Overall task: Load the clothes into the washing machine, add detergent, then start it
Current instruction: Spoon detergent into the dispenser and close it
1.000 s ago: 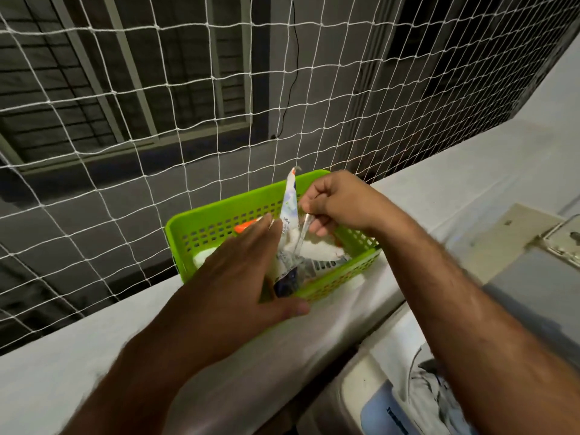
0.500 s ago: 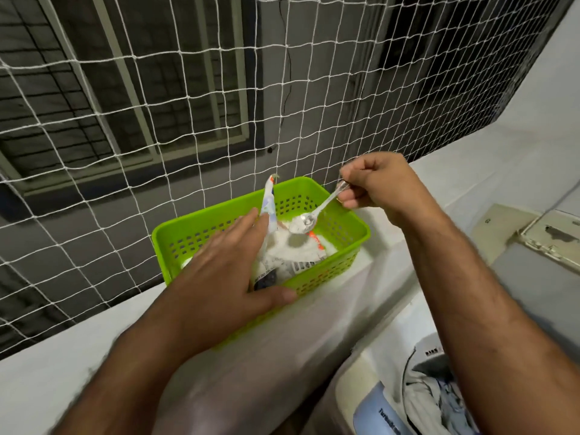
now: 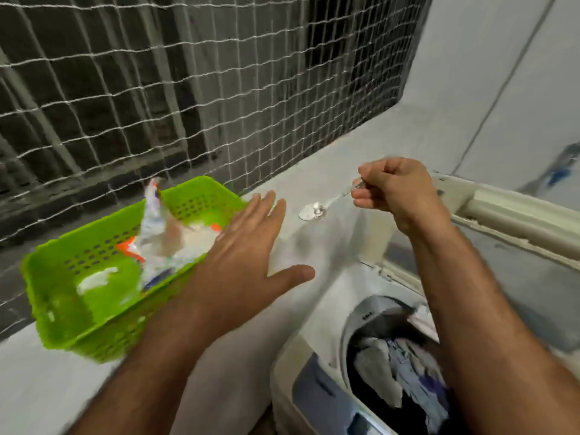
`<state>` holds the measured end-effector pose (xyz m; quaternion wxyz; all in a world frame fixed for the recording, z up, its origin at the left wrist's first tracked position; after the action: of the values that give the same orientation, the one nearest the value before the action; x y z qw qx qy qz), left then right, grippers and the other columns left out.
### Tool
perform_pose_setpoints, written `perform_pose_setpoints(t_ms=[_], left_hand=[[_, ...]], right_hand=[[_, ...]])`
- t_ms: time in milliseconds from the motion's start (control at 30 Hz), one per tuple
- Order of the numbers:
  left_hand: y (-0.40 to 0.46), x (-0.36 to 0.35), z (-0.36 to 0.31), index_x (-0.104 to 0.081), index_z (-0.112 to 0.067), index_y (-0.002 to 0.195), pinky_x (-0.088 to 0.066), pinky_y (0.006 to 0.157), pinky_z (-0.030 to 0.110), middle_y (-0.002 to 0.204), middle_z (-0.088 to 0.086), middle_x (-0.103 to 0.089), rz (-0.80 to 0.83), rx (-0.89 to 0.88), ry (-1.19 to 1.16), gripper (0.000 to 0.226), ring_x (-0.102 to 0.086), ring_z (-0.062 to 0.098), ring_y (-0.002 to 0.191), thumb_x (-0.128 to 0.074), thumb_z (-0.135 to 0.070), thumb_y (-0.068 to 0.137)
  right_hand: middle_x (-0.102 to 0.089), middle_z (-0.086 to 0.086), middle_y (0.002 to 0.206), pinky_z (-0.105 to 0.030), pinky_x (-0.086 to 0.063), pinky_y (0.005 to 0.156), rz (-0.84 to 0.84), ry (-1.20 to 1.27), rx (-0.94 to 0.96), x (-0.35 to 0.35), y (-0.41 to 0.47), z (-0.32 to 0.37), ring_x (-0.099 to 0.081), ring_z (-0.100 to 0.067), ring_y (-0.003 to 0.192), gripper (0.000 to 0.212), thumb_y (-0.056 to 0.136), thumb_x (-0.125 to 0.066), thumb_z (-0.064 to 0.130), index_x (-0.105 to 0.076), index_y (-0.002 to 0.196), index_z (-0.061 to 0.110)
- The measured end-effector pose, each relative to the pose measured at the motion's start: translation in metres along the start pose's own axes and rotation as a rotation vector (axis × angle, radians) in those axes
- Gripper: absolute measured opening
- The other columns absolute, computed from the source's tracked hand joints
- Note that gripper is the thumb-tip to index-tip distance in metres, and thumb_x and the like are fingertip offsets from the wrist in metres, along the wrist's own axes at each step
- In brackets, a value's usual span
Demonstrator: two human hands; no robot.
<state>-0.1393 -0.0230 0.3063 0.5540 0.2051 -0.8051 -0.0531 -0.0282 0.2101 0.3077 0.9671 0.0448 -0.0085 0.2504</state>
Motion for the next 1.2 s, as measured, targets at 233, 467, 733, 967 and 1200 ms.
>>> perform_pose_setpoints(t_ms=[233,467,733,967,1200], left_hand=[[0.037,-0.098,-0.057,-0.004,-0.025,0.153,0.02,0.102,0.004,0.152,-0.018,0.012,0.08,-0.114,-0.112,0.095,0.019,-0.011,0.134,-0.033,-0.077,0.079],[0.053,-0.212,-0.102,-0.011,-0.016,0.153,0.0,0.118,0.027,0.161,0.0,-0.004,0.252,-0.164,-0.147,0.091,0.001,0.009,0.147,-0.037,-0.07,0.084],[0.054,-0.313,-0.113,-0.011,-0.018,0.153,-0.006,0.118,0.033,0.162,0.002,-0.005,0.483,-0.183,-0.134,0.088,-0.004,0.016,0.148,-0.052,-0.061,0.087],[0.074,-0.363,-0.113,-0.012,-0.011,0.152,-0.01,0.118,0.034,0.161,0.008,-0.011,0.615,-0.26,-0.016,0.089,-0.011,0.021,0.147,-0.049,-0.061,0.088],[0.08,-0.398,-0.107,-0.012,-0.01,0.152,-0.005,0.118,0.034,0.161,0.011,-0.009,0.722,-0.269,0.013,0.085,-0.008,0.022,0.148,-0.045,-0.059,0.09]], right_hand=[[-0.062,-0.008,0.062,-0.028,-0.061,0.058,-0.215,0.008,-0.077,0.122,-0.038,-0.048,-0.065,-0.013,0.051,0.018,0.096,-0.058,0.005,-0.062,0.079,0.006],[-0.061,0.001,0.048,-0.021,-0.055,0.045,-0.507,0.032,-0.186,0.229,-0.076,-0.121,-0.062,-0.007,0.042,0.024,0.096,-0.054,0.002,-0.059,0.074,0.009],[-0.06,-0.009,0.059,-0.025,-0.052,0.045,-0.786,0.049,-0.29,0.298,-0.12,-0.21,-0.058,-0.012,0.044,0.026,0.092,-0.05,-0.003,-0.06,0.073,0.01],[-0.07,-0.015,0.073,-0.046,-0.06,0.078,-0.932,-0.037,-0.45,0.312,-0.131,-0.27,-0.07,-0.031,0.07,0.02,0.089,-0.057,0.003,-0.067,0.074,0.011],[-0.074,-0.01,0.08,-0.025,-0.053,0.07,-0.91,-0.347,-0.49,0.295,-0.117,-0.29,-0.069,-0.026,0.075,0.012,0.089,-0.064,0.014,-0.071,0.079,0.011]])
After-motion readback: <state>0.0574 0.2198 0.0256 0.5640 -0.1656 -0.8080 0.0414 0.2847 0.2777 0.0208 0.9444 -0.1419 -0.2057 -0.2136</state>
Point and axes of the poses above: each hand's wrist, its own y-axis towards the middle knuckle, its own x-axis out of the back of the hand, z = x × y, the point moved 5 cm from there along y, towards the middle knuckle
